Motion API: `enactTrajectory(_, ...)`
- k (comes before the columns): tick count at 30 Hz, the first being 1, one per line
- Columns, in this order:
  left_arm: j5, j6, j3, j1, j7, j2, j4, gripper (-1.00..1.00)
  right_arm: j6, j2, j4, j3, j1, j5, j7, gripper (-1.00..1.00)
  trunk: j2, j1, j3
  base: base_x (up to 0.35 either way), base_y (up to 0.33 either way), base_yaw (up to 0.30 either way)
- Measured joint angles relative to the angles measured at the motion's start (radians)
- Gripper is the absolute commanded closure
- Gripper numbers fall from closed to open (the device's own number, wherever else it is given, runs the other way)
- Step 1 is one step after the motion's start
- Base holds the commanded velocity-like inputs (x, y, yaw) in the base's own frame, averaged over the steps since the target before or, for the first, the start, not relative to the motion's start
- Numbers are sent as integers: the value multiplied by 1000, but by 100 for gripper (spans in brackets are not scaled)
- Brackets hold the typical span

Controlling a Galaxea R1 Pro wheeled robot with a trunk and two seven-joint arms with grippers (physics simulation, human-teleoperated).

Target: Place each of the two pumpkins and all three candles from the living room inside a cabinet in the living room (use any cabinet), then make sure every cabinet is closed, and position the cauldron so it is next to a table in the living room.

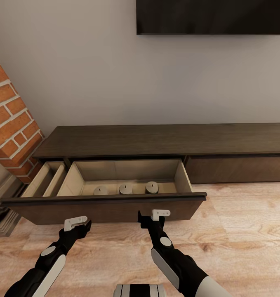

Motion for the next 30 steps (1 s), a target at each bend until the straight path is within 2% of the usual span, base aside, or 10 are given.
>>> enactTrajectory(5, 4, -5, 1, 0, 0, 0, 1, -100, 0, 0, 0, 0, 0, 0, 0, -100, 0, 0, 0, 0, 0, 0)
enactTrajectory(16, 3, -166, -9, -14, -12, -3, 123, -100, 0, 0, 0, 1, 0, 0, 0, -100, 0, 0, 0, 0, 0, 0)
enactTrajectory(21, 0, -194, -11, -15, -15, -25, 147, -100, 0, 0, 0, 2, 0, 0, 0, -100, 0, 0, 0, 0, 0, 0)
enactTrajectory(23, -21, -198, -11, -15, -15, -40, 154, -100, 0, 0, 0, 2, 0, 0, 0, -100, 0, 0, 0, 3, 0, 0)
enactTrajectory(26, -95, -205, -10, -15, -15, -63, 166, -100, 0, 0, 0, 1, 0, 0, 0, -100, 0, 0, 0, 113, 0, 0)
enactTrajectory(30, -126, -234, -9, -15, -15, -73, 169, -100, 0, 0, 0, 1, 0, 0, 0, -100, 0, 0, 0, 228, 0, 0)
